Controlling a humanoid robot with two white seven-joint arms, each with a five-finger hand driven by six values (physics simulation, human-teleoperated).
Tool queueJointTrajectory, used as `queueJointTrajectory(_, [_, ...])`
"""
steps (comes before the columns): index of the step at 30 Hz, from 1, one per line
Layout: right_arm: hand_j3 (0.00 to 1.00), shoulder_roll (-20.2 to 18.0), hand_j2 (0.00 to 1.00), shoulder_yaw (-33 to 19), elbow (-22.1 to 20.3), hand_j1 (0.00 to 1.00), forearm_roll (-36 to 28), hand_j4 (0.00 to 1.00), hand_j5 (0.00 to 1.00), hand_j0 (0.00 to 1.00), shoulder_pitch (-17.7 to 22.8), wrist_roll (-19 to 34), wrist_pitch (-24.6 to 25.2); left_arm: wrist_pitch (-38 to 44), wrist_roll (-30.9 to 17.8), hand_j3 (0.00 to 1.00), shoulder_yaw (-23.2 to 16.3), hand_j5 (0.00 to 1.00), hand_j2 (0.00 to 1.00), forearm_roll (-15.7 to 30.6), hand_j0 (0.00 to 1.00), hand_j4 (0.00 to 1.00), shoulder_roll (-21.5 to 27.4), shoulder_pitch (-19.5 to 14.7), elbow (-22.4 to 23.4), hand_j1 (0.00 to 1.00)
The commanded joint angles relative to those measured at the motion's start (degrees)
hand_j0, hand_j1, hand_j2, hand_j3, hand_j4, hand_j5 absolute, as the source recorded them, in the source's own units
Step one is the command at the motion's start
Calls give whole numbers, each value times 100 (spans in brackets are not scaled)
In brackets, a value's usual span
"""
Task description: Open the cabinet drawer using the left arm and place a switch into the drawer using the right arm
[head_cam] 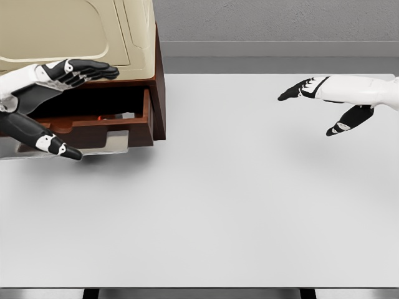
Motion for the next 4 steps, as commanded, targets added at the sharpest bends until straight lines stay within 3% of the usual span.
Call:
queueJointTrajectory(1, [100, -5, 100, -12, 0, 100, -39, 100, 100, 100, 0, -2, 16, 11, 1, 100, -6, 100, 100, -37, 100, 100, -350, 0, -1, 100])
queueJointTrajectory(4, [100, -5, 100, -12, 0, 100, -39, 100, 100, 100, 0, -2, 16, 11, 1, 100, -14, 100, 100, -231, 100, 100, -719, -105, -1, 100])
